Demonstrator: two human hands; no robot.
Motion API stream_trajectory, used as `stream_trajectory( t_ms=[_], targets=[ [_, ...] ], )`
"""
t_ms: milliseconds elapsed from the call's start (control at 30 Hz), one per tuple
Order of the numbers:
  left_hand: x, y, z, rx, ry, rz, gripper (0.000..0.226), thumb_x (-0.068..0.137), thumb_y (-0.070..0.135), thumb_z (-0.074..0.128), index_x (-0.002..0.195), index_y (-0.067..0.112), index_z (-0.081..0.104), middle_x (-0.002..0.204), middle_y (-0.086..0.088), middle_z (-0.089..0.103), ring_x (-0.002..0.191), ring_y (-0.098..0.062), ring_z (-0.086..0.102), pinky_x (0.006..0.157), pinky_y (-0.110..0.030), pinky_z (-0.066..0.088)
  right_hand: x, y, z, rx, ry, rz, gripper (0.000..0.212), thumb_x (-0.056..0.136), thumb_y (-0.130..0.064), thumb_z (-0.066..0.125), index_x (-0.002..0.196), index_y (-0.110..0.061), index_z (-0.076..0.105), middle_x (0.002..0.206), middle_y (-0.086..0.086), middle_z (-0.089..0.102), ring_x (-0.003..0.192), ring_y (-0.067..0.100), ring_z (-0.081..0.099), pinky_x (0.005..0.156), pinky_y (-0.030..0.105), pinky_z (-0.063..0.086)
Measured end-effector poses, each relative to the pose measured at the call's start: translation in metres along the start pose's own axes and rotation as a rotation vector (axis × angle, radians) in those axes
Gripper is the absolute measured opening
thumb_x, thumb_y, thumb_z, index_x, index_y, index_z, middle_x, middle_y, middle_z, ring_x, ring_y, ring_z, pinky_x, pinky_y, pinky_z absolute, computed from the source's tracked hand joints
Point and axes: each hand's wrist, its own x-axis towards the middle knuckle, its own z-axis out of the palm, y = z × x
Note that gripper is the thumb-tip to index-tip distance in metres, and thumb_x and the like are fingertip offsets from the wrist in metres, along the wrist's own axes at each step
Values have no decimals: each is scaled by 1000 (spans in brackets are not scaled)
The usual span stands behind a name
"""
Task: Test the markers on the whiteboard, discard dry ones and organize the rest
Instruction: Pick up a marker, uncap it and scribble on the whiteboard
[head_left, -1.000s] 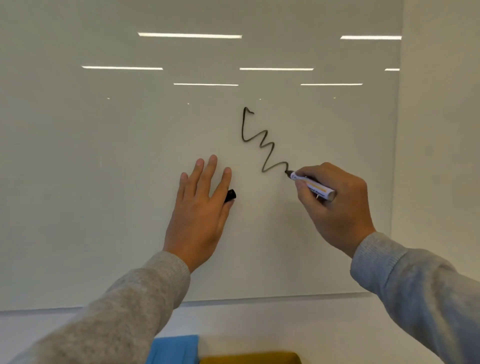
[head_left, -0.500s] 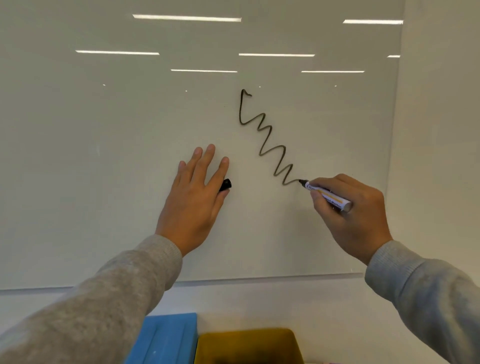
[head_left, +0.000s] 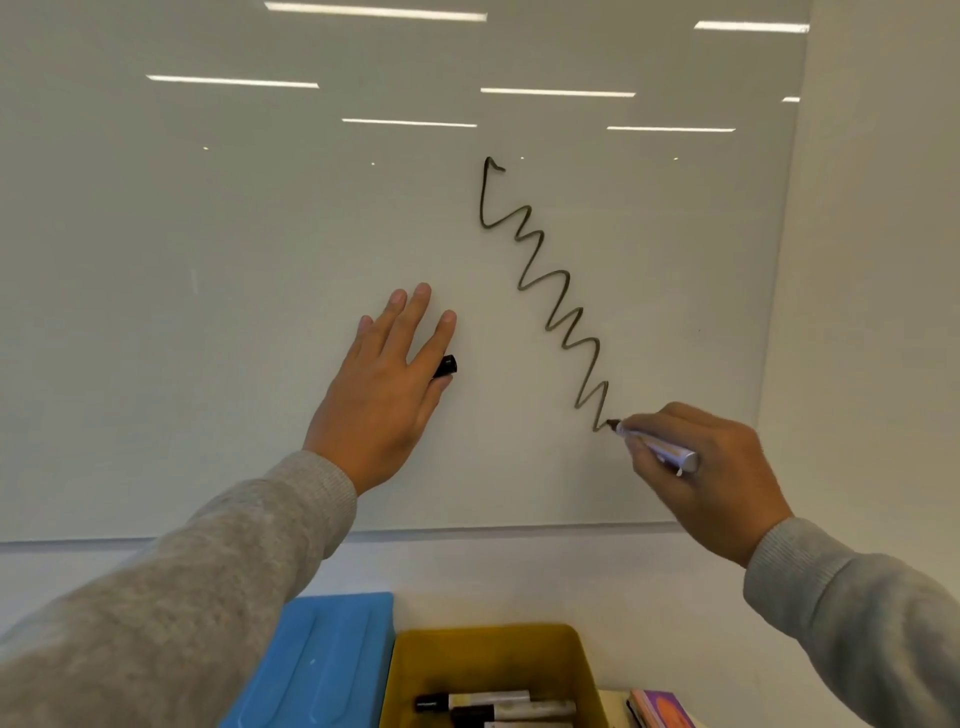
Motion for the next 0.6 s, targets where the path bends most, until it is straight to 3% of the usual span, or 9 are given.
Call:
stream_trajectory(
  t_ms=[67, 233, 433, 533, 600],
  targets=[
    [-3, 0, -1, -1, -13, -4, 57, 107, 39, 33, 159, 20, 18, 167, -5, 0, 154, -25, -1, 124, -46, 11, -1, 2, -2, -10, 73, 59, 11, 91, -17, 68, 97, -17, 76, 82, -7, 66, 68, 15, 62, 61, 33, 53],
    [-11, 0, -3, 6, -51, 12, 59, 106, 41, 31, 159, 19, 16, 167, -6, -4, 154, -26, -3, 123, -50, 16, -18, -3, 3, -59, -141, 74, 15, 93, -29, 60, 99, -26, 74, 83, -17, 62, 69, 9, 59, 60, 33, 52],
    [-14, 4, -13, -54, -112, 2, 59, 105, 42, 32, 158, 20, 20, 167, -3, -6, 154, -24, -5, 122, -49, 20, -4, -17, -5, 35, -69, 60, 12, 93, -21, 65, 102, -22, 73, 87, -11, 63, 73, 9, 61, 63, 33, 53],
    [-20, 7, -20, -81, -68, -18, 52, 104, 37, 42, 151, 14, 40, 161, -10, 24, 148, -32, 21, 114, -47, 34, 6, -30, -7, 144, -8, 109, 15, 93, -19, 67, 106, -21, 74, 93, -10, 60, 81, 7, 60, 68, 15, 45],
    [-27, 9, -20, -34, -30, -21, 47, 101, 35, 48, 143, 13, 50, 139, -10, 47, 125, -32, 43, 96, -50, 49, 9, -39, -7, 224, 30, 176, 13, 92, -18, 69, 102, -20, 76, 93, -8, 60, 82, 6, 59, 66, 10, 42]
  ],
)
